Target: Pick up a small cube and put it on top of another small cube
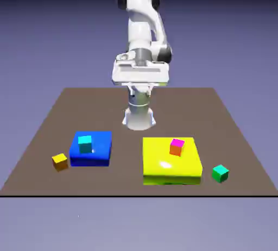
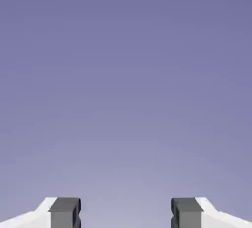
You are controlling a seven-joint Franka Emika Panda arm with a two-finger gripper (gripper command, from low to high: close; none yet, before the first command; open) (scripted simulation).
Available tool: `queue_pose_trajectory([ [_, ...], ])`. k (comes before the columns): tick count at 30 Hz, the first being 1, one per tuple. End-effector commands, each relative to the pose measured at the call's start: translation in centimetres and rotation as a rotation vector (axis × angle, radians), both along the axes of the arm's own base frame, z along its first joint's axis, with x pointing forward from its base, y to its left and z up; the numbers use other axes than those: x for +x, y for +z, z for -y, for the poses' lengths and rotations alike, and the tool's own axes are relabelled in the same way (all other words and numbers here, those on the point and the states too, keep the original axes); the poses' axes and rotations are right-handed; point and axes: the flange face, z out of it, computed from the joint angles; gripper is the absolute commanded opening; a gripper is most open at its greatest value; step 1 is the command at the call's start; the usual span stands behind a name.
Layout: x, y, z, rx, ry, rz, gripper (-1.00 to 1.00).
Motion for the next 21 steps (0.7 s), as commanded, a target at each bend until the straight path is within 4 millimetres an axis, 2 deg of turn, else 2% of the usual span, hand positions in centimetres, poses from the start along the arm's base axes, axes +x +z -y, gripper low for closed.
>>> queue_pose_trajectory([
  [1, 0.8, -0.7, -1.3, -0.047, 0.057, -0.037, 0.00],
  [6, 3.8, -4.6, -7.8, -0.277, 0.346, -0.211, 0.00],
  [11, 5.4, -9.2, -14.4, -0.495, 0.641, -0.363, 0.00],
  [16, 5.7, -14.1, -20.8, -0.701, 0.935, -0.487, 0.00],
  [21, 4.9, -19.1, -26.9, -0.896, 1.221, -0.580, 0.00],
])
